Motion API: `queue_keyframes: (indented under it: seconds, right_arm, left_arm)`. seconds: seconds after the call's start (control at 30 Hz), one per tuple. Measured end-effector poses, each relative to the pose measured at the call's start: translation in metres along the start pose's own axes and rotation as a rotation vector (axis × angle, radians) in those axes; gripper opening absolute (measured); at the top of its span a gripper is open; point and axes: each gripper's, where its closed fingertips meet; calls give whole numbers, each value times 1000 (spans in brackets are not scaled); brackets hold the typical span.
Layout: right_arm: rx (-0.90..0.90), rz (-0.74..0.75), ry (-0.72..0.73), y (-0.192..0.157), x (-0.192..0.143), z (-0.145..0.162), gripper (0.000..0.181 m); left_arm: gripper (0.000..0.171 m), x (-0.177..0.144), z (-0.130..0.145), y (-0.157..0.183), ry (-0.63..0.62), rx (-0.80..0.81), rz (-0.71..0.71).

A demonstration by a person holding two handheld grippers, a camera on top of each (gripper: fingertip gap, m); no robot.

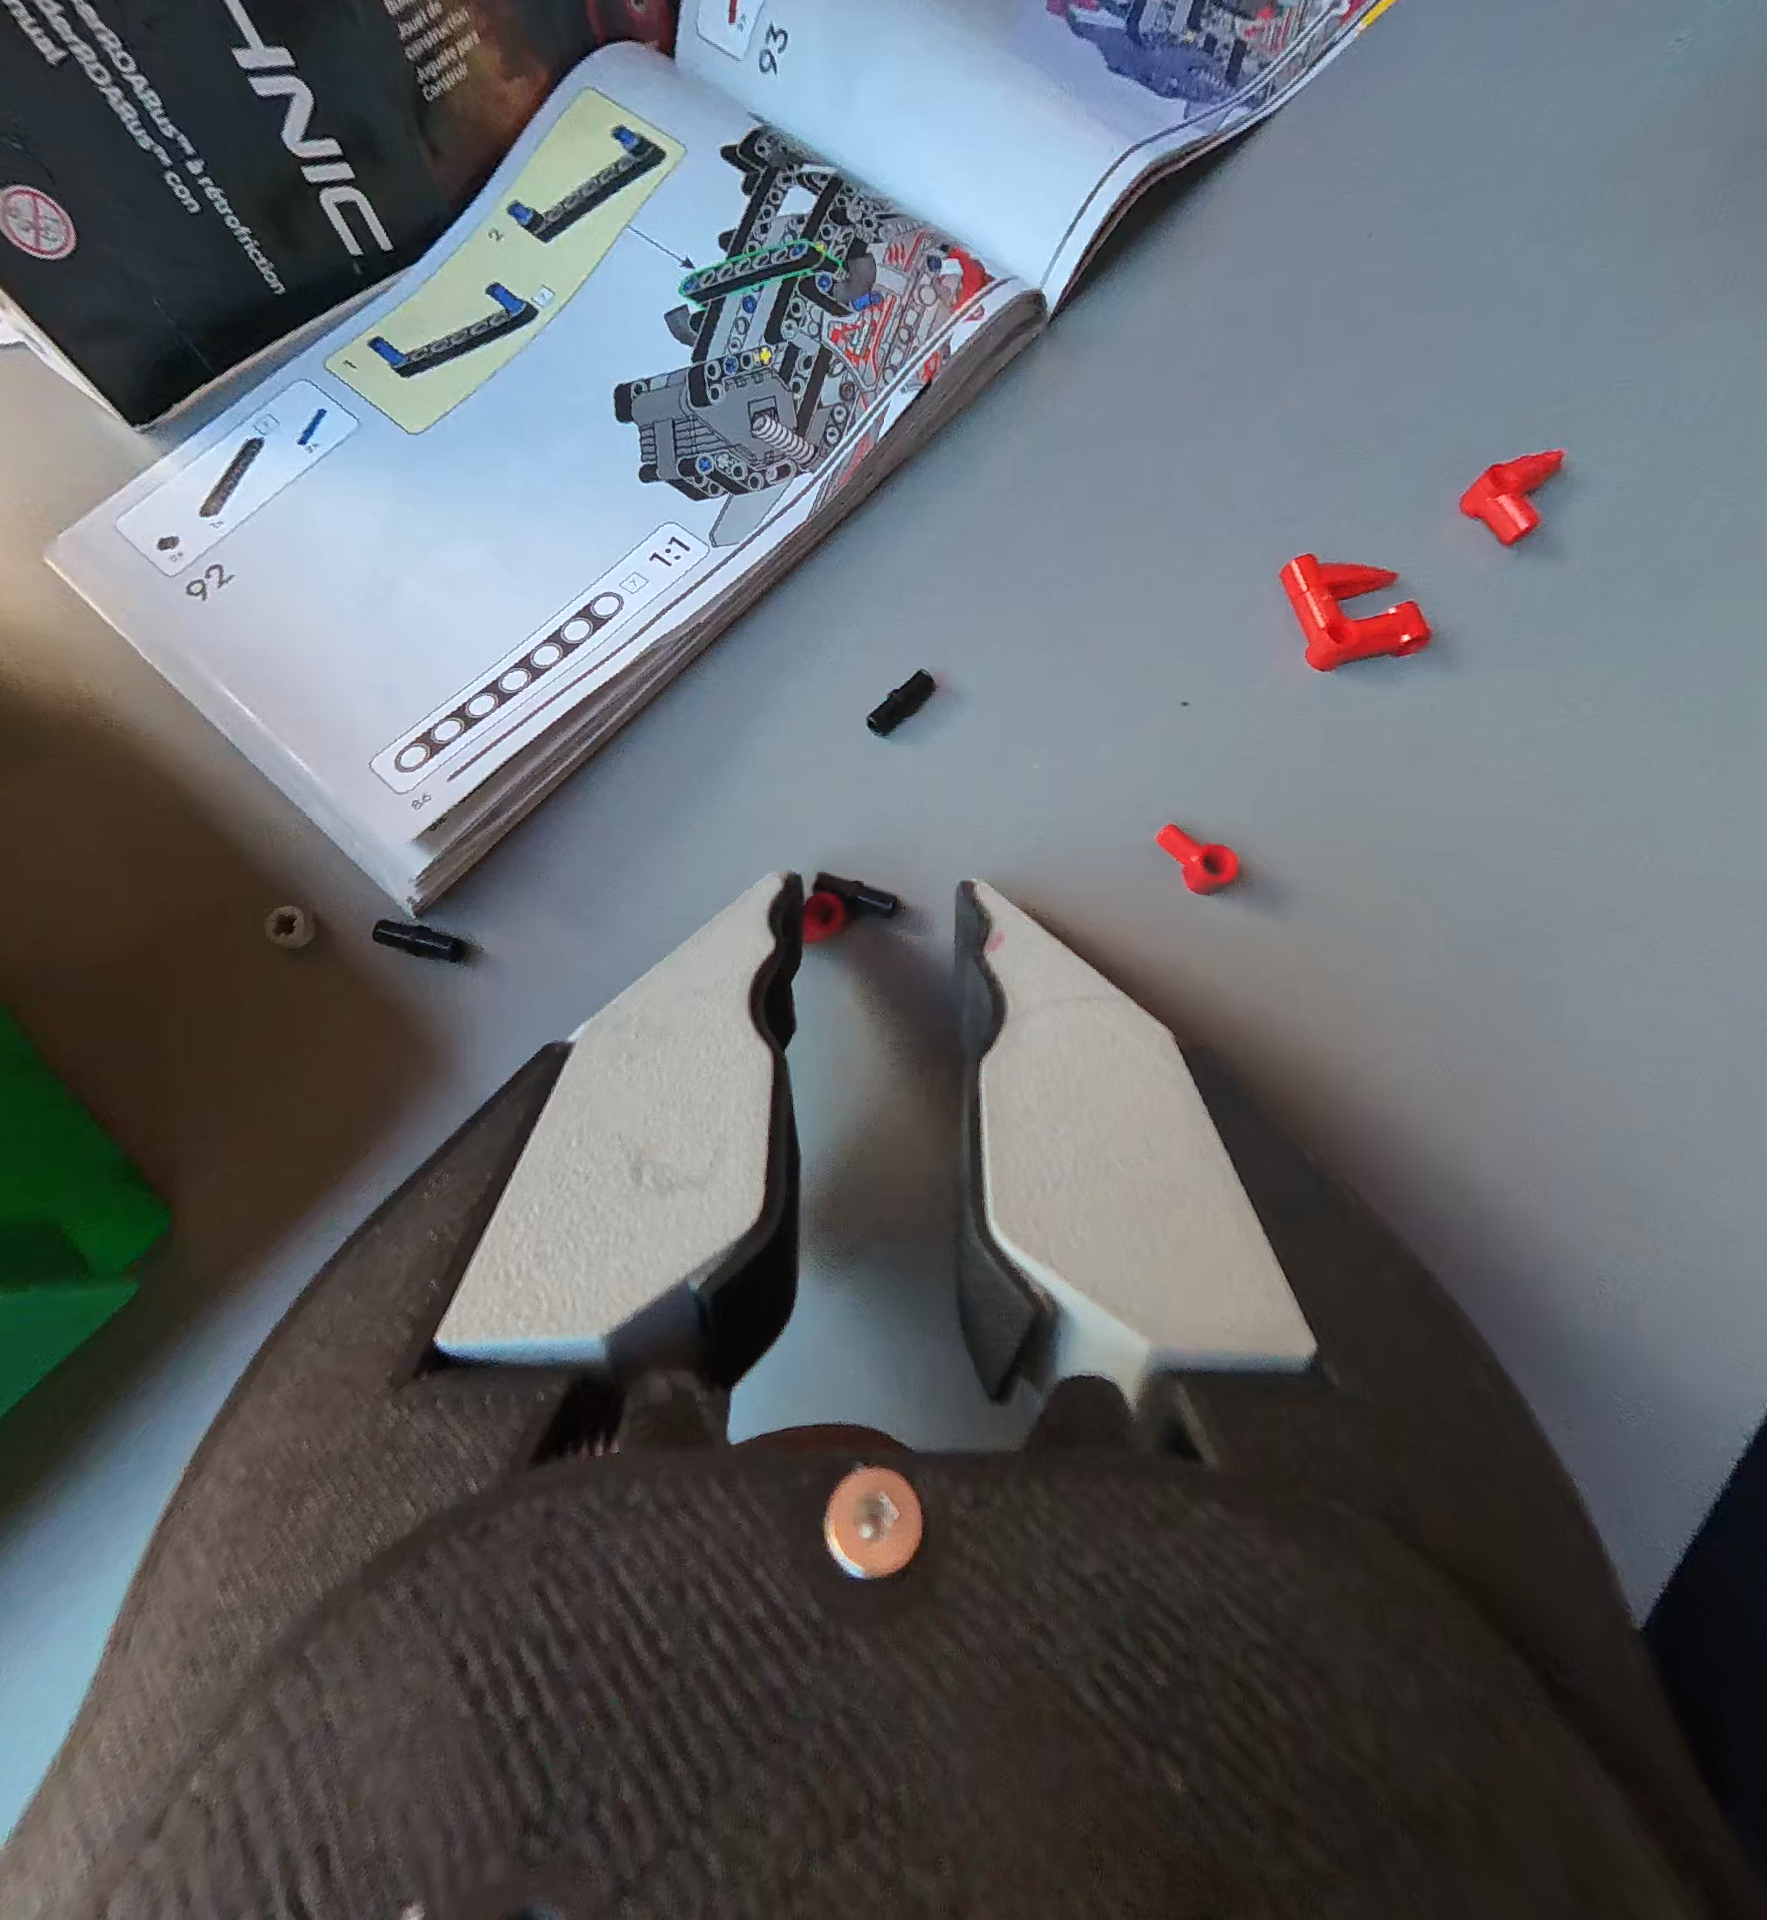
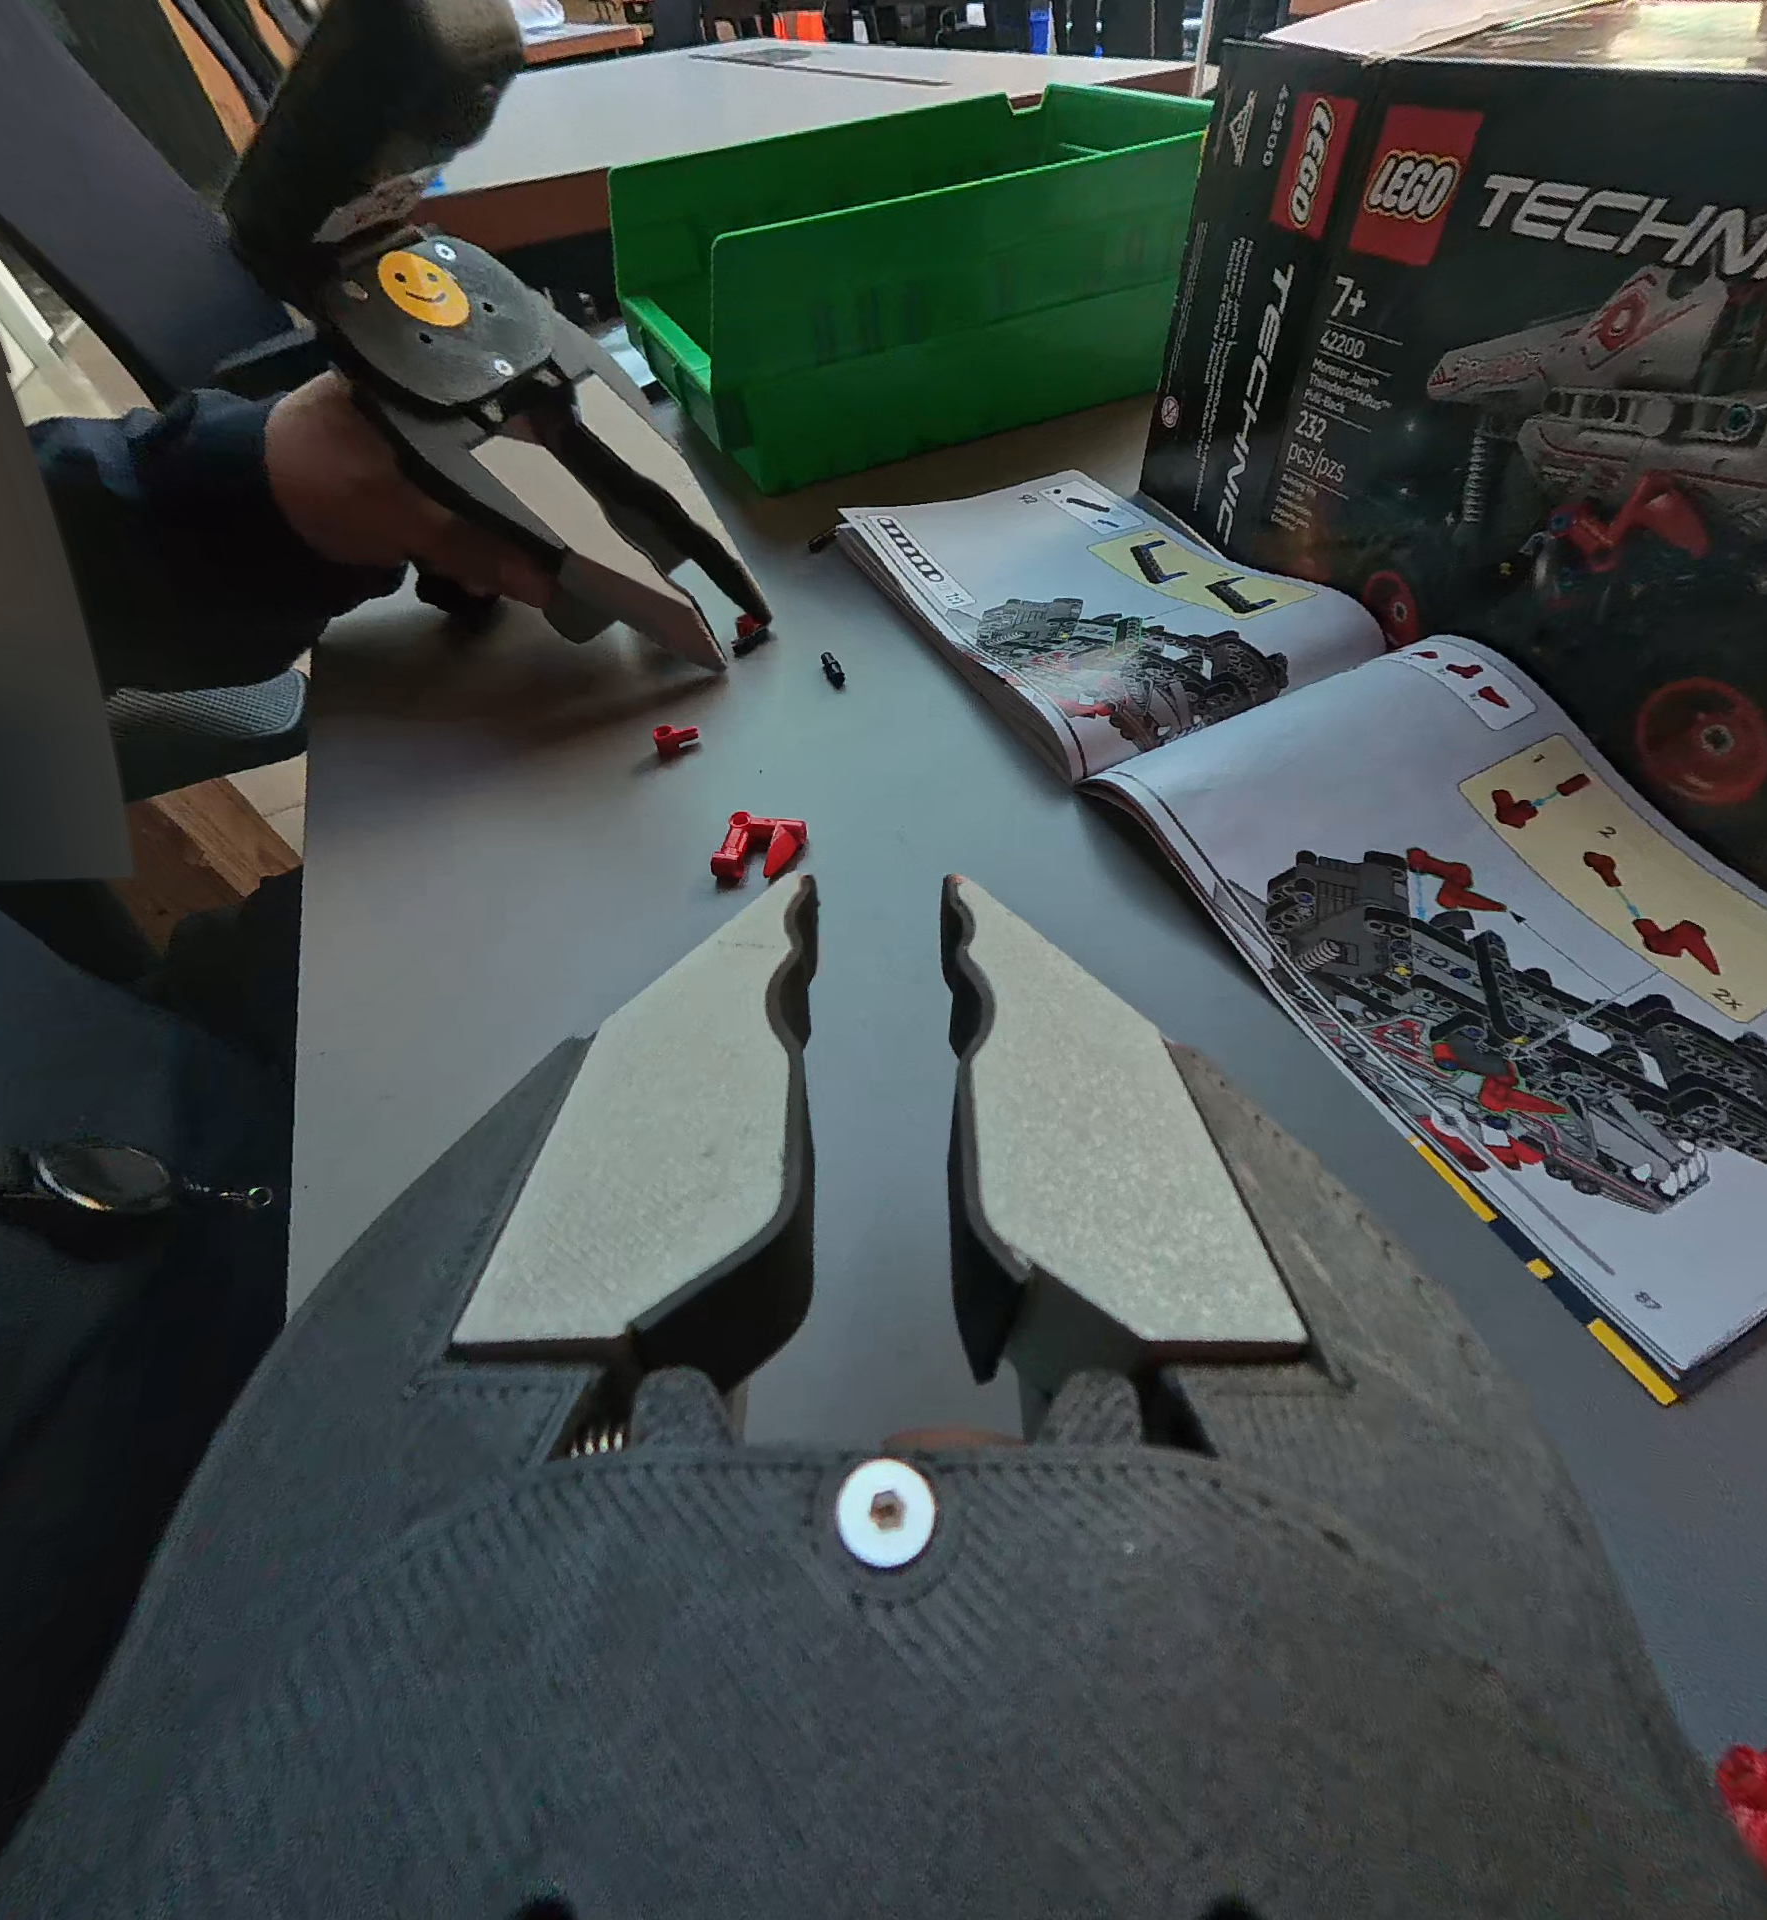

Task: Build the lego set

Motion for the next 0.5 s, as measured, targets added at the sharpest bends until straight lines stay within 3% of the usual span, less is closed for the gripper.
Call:
queue_keyframes:
  seconds: [0.2,0.5]
  right_arm:
    - [-55,-60,-50,-13,4,7,24]
    - [-188,-56,-297,-24,32,39,26]
  left_arm:
    - [14,2,1,2,-14,4,21]
    - [13,-1,5,7,-13,-6,37]
Point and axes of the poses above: each gripper's, where its closed fingertips meet, x out along the fingers, z out of its underside, y = z × x across the jaws, and after that the axes turned 4 degrees about x, right-handed
